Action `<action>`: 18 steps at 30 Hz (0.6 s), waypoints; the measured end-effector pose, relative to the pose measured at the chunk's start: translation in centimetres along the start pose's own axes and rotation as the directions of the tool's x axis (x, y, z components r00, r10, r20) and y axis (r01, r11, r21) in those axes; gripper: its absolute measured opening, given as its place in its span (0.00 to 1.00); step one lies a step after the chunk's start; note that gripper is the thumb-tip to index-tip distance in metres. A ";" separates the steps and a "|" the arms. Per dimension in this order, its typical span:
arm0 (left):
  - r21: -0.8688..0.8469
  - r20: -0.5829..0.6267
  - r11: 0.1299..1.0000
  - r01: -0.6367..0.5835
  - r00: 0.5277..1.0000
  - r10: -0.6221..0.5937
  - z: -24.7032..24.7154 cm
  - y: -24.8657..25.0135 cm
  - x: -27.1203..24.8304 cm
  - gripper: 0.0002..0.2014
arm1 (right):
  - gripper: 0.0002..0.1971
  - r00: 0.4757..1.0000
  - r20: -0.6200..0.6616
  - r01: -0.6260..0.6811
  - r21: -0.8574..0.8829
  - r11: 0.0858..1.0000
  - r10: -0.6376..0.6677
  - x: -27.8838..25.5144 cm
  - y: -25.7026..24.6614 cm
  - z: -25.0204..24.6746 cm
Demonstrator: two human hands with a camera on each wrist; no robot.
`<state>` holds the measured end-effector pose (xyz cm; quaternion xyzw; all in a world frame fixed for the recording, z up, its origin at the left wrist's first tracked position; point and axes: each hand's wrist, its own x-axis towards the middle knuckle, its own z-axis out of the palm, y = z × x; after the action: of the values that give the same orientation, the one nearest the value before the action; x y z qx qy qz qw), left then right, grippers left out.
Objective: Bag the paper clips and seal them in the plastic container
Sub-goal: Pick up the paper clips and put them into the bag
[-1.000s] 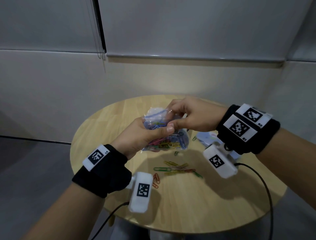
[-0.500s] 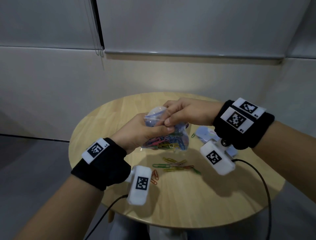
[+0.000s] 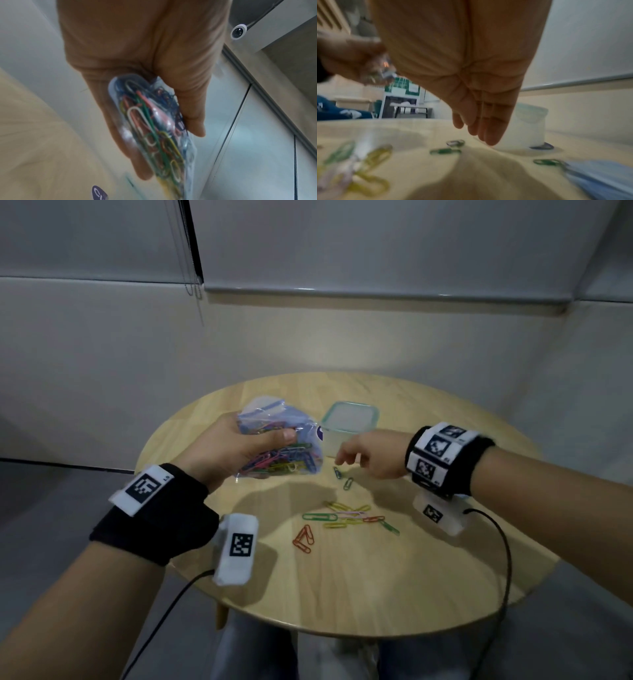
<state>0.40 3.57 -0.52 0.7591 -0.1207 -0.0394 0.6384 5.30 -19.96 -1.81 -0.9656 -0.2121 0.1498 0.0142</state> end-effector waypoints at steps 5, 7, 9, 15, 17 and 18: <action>-0.006 -0.040 1.000 -0.017 0.999 0.016 -0.7 0.3 0.1 0.17 | 0.20 0.987 -0.111 -0.121 -0.055 0.991 0.114 0.7 1.7 -0.3; -0.004 -0.045 1.000 -0.014 0.999 0.014 -0.7 0.2 0.2 0.13 | 0.22 0.980 -0.124 -0.165 -0.042 0.985 0.158 0.2 3.0 -1.4; 0.005 -0.036 1.000 -0.007 0.999 0.007 -0.4 0.1 0.4 0.11 | 0.28 0.975 -0.109 -0.193 0.015 0.981 0.193 -0.4 3.9 -1.9; -0.004 -0.006 1.000 0.004 1.000 -0.004 0.4 -0.1 0.6 0.12 | 0.21 0.962 -0.067 -0.264 0.000 0.964 0.264 1.1 4.5 -0.5; -0.008 0.009 1.000 0.003 1.000 -0.003 0.5 0.0 0.4 0.10 | 0.11 0.965 -0.017 -0.262 -0.081 0.962 0.262 1.6 4.1 0.4; -0.004 0.015 1.000 0.003 1.000 -0.003 0.5 0.0 0.3 0.10 | 0.06 0.966 -0.005 -0.259 -0.114 0.959 0.260 1.7 4.0 0.7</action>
<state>0.62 3.04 -0.60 0.7576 -0.1244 -0.0462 0.6391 8.17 -22.91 -3.28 -0.9835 -0.0920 0.1431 -0.0617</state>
